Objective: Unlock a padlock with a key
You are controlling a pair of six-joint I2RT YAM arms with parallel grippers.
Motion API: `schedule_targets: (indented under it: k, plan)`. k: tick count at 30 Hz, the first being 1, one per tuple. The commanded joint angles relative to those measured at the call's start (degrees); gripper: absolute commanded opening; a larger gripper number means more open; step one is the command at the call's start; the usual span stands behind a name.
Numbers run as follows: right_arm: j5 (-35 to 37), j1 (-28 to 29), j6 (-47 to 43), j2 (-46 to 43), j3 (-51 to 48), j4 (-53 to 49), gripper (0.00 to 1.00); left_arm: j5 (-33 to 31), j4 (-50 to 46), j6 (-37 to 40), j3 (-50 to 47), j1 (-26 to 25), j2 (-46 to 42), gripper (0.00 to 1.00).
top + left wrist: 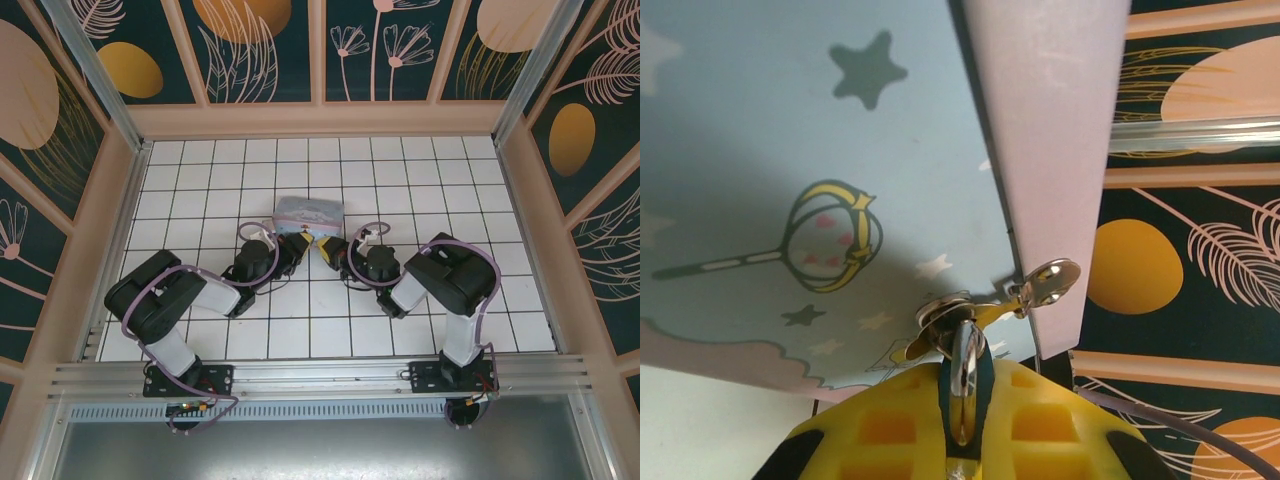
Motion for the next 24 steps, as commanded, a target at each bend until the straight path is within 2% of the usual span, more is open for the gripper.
schedule_targets:
  k: [1,5,7,9,12,16,20,24]
  plan:
    - [0.56,2.31,-7.05,-6.26,3.69,-2.59,0.00,15.74,3.94,0.26,0.19,-4.41,0.82,0.00]
    - [2.30,2.63,-20.98,-13.63,7.67,-22.98,0.00,16.00,4.47,0.29,0.03,-4.37,0.96,0.00]
    - [2.45,2.79,-25.18,-15.03,8.94,-27.10,0.00,16.00,4.42,0.31,-0.04,-4.34,0.85,0.00]
    - [2.33,2.79,-25.62,-15.23,9.11,-27.61,0.00,15.96,4.45,0.37,0.01,-4.35,0.78,0.00]
    - [0.71,2.87,-22.21,-13.41,8.33,-22.22,0.00,15.98,4.39,0.44,-0.01,-4.37,0.92,0.00]
    - [-1.83,2.90,-11.44,-8.10,6.84,-6.16,0.00,15.98,4.41,0.53,-0.11,-4.35,1.04,0.00]
    - [-1.83,2.79,-0.73,-3.69,7.23,5.53,0.00,15.89,4.46,0.62,-0.57,-4.49,0.82,0.00]
    - [-2.39,3.11,5.08,-0.41,9.19,11.46,0.00,15.69,4.46,0.62,-0.68,-4.57,0.81,0.00]
